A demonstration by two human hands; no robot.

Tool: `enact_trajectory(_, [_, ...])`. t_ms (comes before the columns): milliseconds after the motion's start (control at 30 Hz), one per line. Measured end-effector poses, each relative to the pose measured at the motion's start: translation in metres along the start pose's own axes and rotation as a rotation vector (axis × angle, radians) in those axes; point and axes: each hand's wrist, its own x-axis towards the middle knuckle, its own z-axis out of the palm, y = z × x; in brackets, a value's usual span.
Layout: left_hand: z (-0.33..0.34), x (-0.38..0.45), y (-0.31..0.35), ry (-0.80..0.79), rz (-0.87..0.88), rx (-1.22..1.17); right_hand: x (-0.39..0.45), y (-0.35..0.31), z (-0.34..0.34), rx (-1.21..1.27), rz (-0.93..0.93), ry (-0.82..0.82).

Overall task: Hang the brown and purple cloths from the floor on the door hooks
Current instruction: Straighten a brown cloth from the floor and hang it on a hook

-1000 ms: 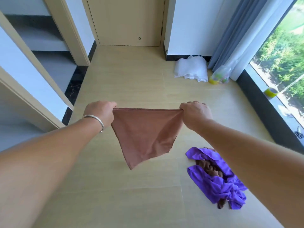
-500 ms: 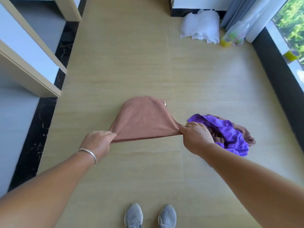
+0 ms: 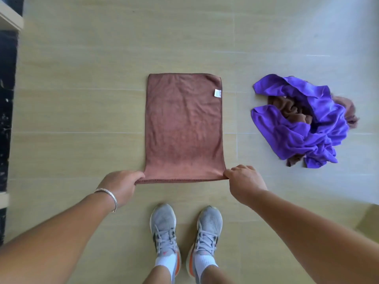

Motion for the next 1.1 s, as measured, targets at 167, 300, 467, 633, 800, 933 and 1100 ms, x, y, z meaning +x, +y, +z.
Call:
enact_trajectory(167, [0.005, 0.061, -0.018, 0.135, -0.173, -0.455, 0.069, 0.011, 0.001, 0.025, 0.079, 0.052])
enact_trajectory(300, [-0.034, 0.142, -0.037, 0.279, -0.177, -0.575, 0.149, 0.033, -0.03, 0.075, 0.132, 0.208])
enact_trajectory(467, [-0.084, 0.285, -0.066, 0.377, -0.136, -0.459, 0.277, 0.073, -0.074, 0.197, 0.236, 0.4])
enact_trajectory(633, [-0.069, 0.389, -0.068, 0.458, -0.312, -0.278, 0.369, 0.087, -0.045, 0.222, 0.305, 0.556])
enact_trajectory(800, [0.038, 0.339, -0.036, 0.599, 0.179, 0.109, 0.339, 0.064, 0.056, 0.007, -0.09, 0.539])
enact_trajectory(933, [0.11, 0.265, -0.026, 0.377, 0.456, 0.341, 0.273, 0.047, 0.114, -0.1, -0.378, 0.47])
enact_trajectory(1100, [0.138, 0.253, -0.044, 0.243, 0.554, 0.537, 0.251, 0.065, 0.157, -0.28, -0.536, 0.327])
